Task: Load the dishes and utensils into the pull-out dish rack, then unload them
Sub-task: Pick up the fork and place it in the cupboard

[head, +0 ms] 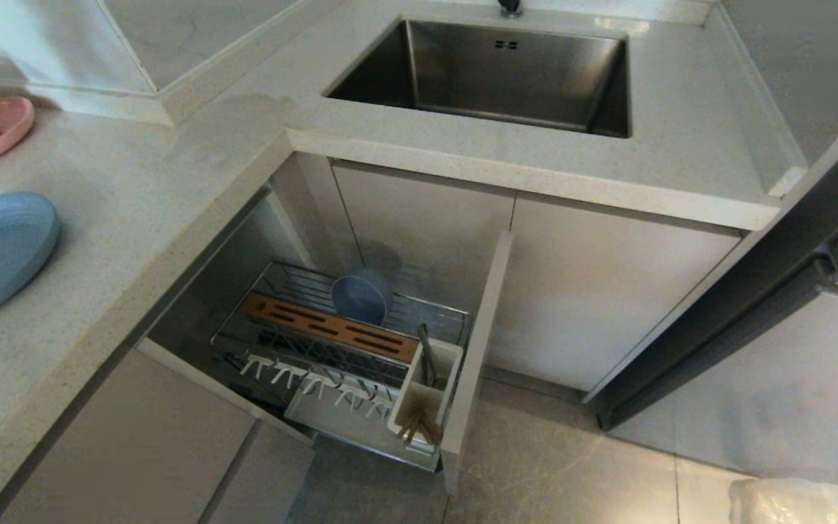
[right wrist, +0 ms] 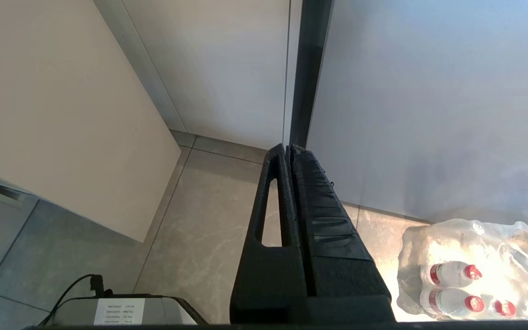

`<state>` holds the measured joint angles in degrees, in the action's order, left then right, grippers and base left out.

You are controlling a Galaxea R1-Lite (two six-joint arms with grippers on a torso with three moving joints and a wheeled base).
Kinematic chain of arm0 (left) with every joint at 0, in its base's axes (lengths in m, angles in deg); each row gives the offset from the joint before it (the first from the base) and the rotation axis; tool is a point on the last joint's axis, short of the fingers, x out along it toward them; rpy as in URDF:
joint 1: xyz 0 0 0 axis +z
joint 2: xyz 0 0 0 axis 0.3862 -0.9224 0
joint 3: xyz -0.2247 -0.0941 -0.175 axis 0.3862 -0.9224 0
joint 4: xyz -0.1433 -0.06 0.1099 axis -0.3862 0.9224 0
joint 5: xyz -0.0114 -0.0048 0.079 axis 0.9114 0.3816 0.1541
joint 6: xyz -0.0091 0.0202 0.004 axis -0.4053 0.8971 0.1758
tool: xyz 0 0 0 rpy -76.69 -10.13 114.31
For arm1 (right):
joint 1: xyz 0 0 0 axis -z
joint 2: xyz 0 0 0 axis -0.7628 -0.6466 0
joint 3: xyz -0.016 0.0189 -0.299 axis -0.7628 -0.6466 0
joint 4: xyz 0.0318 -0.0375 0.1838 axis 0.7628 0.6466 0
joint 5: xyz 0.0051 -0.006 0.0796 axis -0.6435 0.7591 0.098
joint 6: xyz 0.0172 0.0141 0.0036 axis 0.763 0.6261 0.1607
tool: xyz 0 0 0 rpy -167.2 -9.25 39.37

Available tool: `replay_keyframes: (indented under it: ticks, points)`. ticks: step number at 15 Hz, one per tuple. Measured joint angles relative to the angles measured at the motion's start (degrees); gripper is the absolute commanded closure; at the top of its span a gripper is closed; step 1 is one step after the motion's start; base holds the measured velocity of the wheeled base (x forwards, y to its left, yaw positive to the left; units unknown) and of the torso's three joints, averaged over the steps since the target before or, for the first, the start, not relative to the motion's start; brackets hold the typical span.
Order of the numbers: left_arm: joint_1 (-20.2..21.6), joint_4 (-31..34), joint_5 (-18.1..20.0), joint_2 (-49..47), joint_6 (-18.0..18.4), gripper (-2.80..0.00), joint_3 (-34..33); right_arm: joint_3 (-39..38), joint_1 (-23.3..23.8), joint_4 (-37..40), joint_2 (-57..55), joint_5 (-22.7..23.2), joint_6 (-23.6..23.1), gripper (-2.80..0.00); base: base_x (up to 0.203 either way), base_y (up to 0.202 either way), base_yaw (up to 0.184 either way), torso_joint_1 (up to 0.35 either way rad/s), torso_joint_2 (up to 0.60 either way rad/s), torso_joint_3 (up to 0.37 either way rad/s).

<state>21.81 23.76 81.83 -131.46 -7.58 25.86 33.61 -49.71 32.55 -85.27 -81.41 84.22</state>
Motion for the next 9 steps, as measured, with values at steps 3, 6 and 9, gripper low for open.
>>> replay_keyframes:
  ticks: [3,6,9]
  points:
    - [-1.43,2.52,0.18,-0.59,0.06,0.00,-0.01,0.00,0.00,0.00,0.00,0.00,0.00,0.00,0.000,0.000,0.000,0.000,0.00,0.000]
    - [-1.81,5.06,0.09,-0.02,0.08,-2.80,-0.02,0.00,0.00,0.00,0.00,-0.01,0.00,0.00,0.000,0.000,0.000,0.000,0.00,0.000]
    - [-1.90,5.88,0.11,0.62,0.03,-2.80,0.00,0.00,0.00,0.00,0.00,0.02,0.00,0.00,0.000,0.000,0.000,0.000,0.00,0.000]
